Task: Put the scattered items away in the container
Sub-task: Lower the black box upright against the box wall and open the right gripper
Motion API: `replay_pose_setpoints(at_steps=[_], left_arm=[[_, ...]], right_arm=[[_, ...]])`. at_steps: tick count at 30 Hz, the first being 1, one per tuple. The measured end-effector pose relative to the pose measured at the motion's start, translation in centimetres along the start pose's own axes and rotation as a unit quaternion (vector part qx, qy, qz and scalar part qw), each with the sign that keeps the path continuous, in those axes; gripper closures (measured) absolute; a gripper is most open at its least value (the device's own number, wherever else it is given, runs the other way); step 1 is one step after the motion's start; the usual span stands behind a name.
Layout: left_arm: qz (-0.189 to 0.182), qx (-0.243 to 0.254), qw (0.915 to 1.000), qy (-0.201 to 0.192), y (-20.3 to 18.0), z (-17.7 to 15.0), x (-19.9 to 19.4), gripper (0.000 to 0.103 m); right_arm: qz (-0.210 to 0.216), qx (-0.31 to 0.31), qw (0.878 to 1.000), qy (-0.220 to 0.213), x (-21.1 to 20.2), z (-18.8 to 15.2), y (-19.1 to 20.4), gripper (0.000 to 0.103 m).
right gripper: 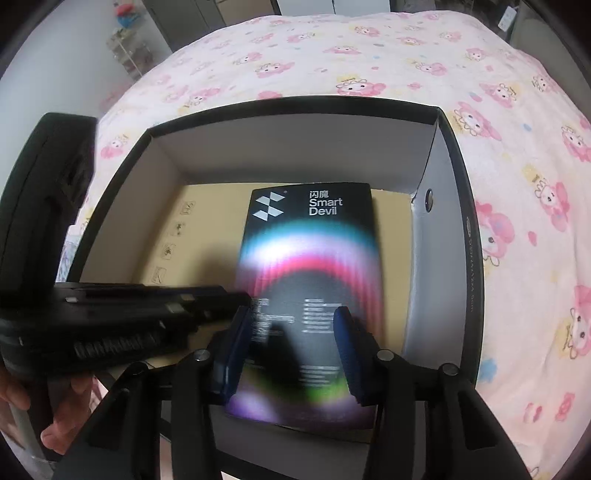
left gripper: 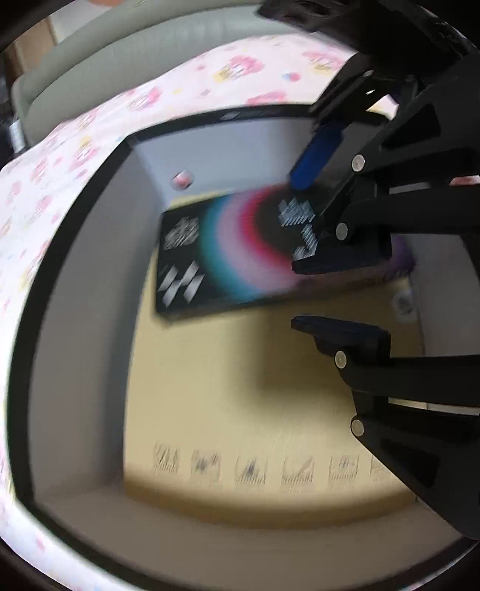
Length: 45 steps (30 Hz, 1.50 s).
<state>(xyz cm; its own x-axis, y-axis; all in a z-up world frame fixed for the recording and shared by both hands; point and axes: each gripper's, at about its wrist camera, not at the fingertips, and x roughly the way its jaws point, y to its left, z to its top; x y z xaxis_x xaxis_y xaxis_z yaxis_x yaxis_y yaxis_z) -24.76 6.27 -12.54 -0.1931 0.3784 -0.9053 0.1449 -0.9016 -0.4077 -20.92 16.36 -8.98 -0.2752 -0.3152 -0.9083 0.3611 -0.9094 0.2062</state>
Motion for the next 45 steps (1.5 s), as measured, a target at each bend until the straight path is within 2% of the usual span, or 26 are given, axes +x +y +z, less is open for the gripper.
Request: replay_pose_setpoints(at_steps=[1, 4, 6, 11, 12, 15, 16, 18, 20, 21, 25, 29, 30, 32, 34, 37, 39, 40, 43, 45], left_arm=[[0.009, -0.007, 0.9999, -0.003, 0.2, 0.2, -0.1, 0.082], [0.005, -0.010, 0.9999, 0.010, -0.3, 0.7, 0.4, 0.082], [0.004, -0.002, 0.9999, 0.012, -1.2, 0.9, 0.5, 0.082], [0.000, 0.017, 0.9996, 0.023, -3.3, 0.9, 1.2, 0.082], [-0.006, 0.020, 0.9995, 0.026, -3.7, 1.0, 1.4, 0.082], [-0.062, 0.011, 0.9968, 0.050, -4.6, 1.4, 2.2, 0.081], [-0.064, 0.002, 0.9967, 0.049, -4.5, 1.5, 2.2, 0.080], [-0.073, -0.007, 0.9970, 0.023, -4.5, 1.3, 1.3, 0.080], [-0.059, -0.006, 0.9983, -0.002, -4.3, 1.1, 0.4, 0.080], [-0.055, -0.006, 0.9985, -0.002, -4.3, 1.0, 0.4, 0.080], [-0.051, -0.015, 0.9984, 0.018, -3.9, 0.5, 0.8, 0.080], [-0.077, -0.019, 0.9961, 0.039, -4.5, 0.5, 1.9, 0.079], [-0.083, -0.020, 0.9952, 0.048, -4.8, 0.5, 2.3, 0.077], [-0.070, -0.010, 0.9959, 0.056, -5.7, 0.3, 3.0, 0.072], [-0.060, 0.006, 0.9970, 0.049, -6.4, 0.1, 2.9, 0.072], [-0.089, 0.002, 0.9955, 0.034, -6.2, -0.5, 1.7, 0.072], [-0.087, 0.010, 0.9961, 0.002, -6.2, -1.1, 0.1, 0.072], [-0.076, 0.019, 0.9966, -0.027, -6.3, -1.7, -1.3, 0.072], [-0.054, 0.035, 0.9945, -0.084, -6.5, -3.3, -4.0, 0.072], [-0.038, 0.045, 0.9915, -0.116, -6.5, -4.5, -5.4, 0.069]], right_arm=[[-0.003, -0.003, 1.000, 0.002, -0.3, -0.3, -0.2, 0.061], [-0.010, -0.008, 1.000, 0.018, 0.8, -0.5, 0.1, 0.062], [-0.006, -0.005, 0.999, 0.032, 1.3, -0.6, 0.0, 0.061], [0.015, 0.014, 0.999, 0.033, 1.1, -0.7, -0.6, 0.061], [0.018, 0.019, 0.999, 0.034, 1.2, -0.7, -0.7, 0.061], [0.018, 0.022, 0.999, 0.030, 1.0, -0.7, -0.7, 0.061], [0.021, 0.024, 0.999, 0.028, 0.9, -0.7, -0.8, 0.062], [0.026, 0.031, 0.999, 0.025, 0.7, -0.5, -1.0, 0.062], [0.029, 0.037, 0.999, 0.023, 0.6, -0.4, -1.1, 0.062], [0.026, 0.036, 0.999, 0.021, 0.5, -0.4, -1.1, 0.062], [0.013, 0.028, 0.999, 0.021, 0.9, -0.5, -0.7, 0.062], [0.014, 0.030, 0.999, 0.022, 1.1, -0.6, -0.6, 0.061], [0.013, 0.029, 0.999, 0.020, 1.0, -0.7, -0.5, 0.062], [0.003, 0.029, 0.999, 0.019, 0.9, -0.8, -0.5, 0.062], [-0.005, 0.032, 0.999, 0.020, 0.8, -0.8, -0.7, 0.064], [-0.003, 0.045, 0.999, 0.011, 0.1, -1.4, -0.4, 0.064], [0.002, 0.058, 0.998, -0.002, -0.9, -1.8, -0.2, 0.063], [-0.002, 0.063, 0.998, -0.010, -1.3, -2.0, -0.1, 0.063], [-0.033, 0.074, 0.995, -0.050, -3.1, -2.9, 0.5, 0.062], [-0.042, 0.092, 0.993, -0.069, -4.1, -3.6, 0.6, 0.057]])
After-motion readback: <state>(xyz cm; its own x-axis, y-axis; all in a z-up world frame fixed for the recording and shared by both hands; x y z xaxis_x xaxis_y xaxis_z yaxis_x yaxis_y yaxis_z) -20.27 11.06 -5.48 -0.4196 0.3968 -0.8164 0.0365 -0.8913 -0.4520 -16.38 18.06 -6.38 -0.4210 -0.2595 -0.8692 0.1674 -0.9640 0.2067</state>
